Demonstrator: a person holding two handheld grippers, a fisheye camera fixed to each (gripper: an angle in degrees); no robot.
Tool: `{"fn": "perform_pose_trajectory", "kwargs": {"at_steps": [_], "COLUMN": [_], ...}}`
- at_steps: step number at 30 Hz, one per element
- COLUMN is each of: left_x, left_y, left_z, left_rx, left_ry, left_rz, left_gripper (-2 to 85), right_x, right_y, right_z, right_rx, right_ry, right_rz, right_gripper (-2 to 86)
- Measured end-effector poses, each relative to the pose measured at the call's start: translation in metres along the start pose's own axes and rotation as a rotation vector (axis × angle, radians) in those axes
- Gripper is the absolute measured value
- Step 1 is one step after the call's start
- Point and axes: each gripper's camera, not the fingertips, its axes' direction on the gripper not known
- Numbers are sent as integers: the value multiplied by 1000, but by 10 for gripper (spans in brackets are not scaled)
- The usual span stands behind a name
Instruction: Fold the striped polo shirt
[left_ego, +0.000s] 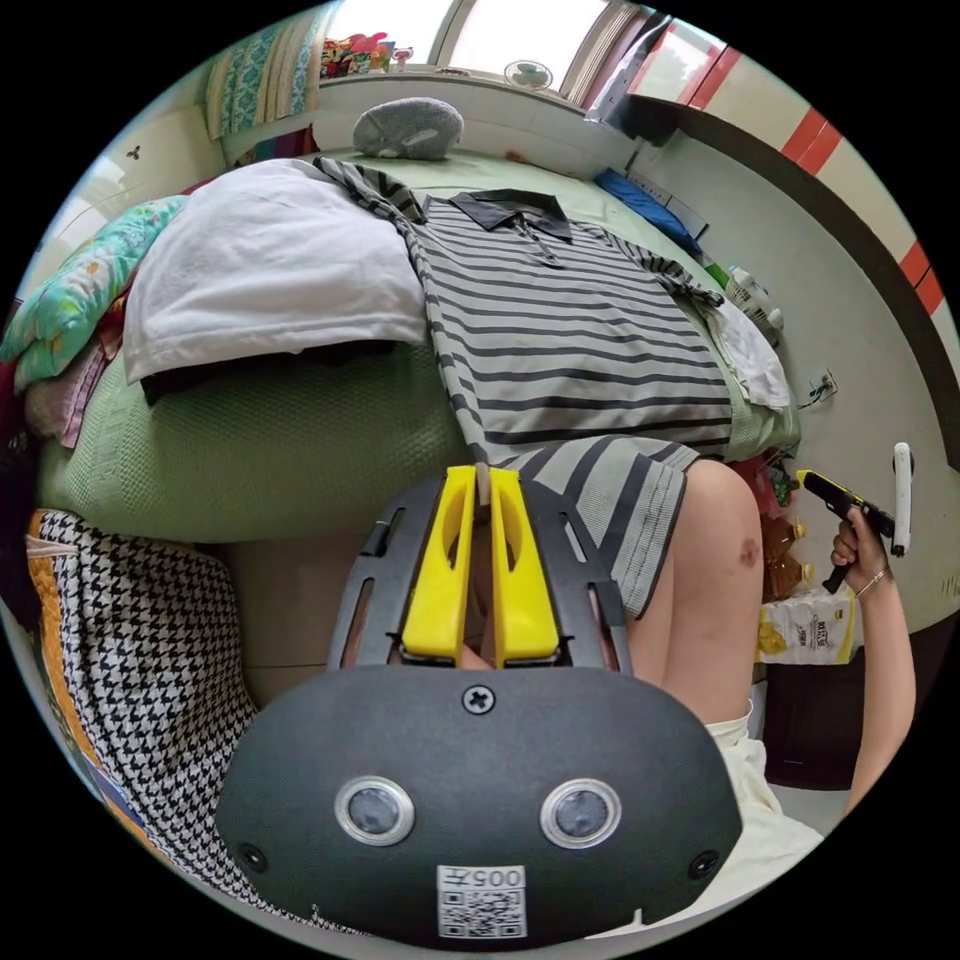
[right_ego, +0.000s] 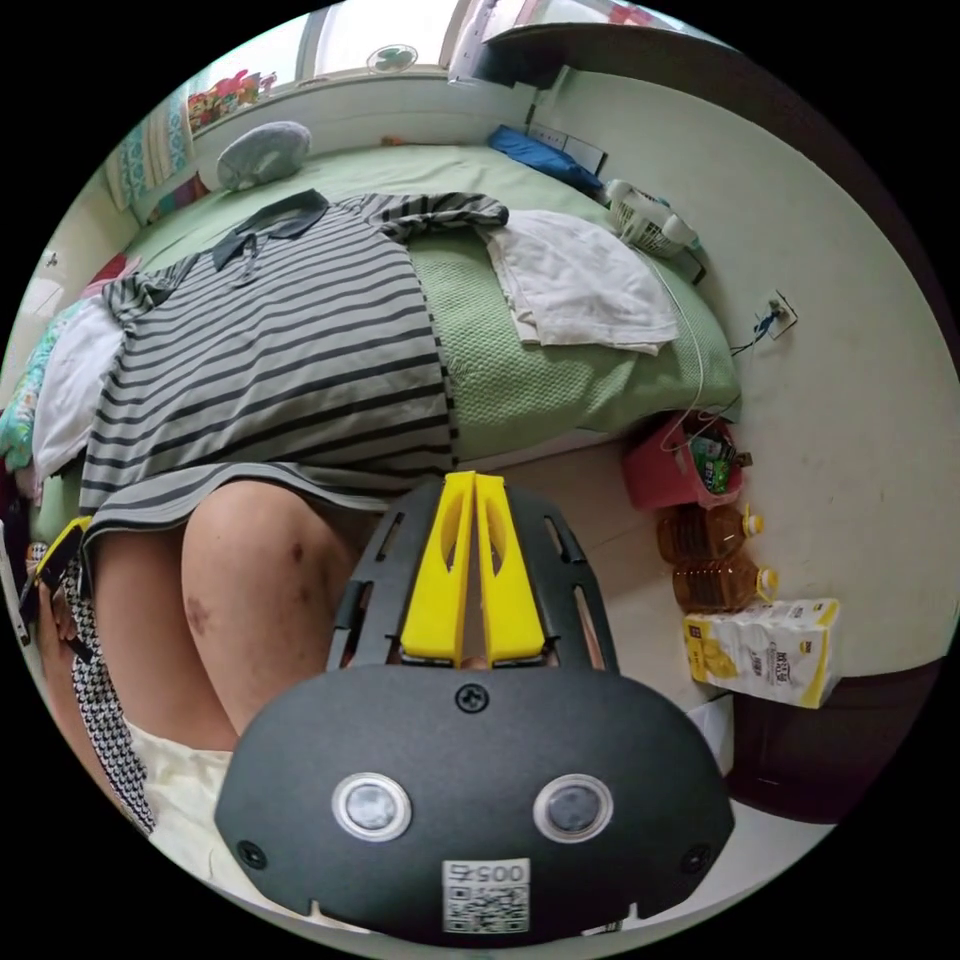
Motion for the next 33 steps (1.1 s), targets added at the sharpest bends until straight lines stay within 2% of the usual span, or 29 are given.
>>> {"fn": "perform_pose_trajectory", "kwargs": {"at_steps": [18,24,33], "left_x": [20,26,19], "left_y": [-25,-71,-109], "left_z": [-21,6,83], "left_rx": [75,55,-81], "left_ry": [-19,-41,-18], "left_rz": [61,75,48], "left_gripper": [50,53,59], "right_x": [38,37,17], "right_y": [2,-25,-76], "right_z": [20,54,98], "right_rx": [61,20,56], "right_ry": [-123,-139,-227], "right_rz": [22,7,-64], "right_gripper": [-12,-12,-4]}}
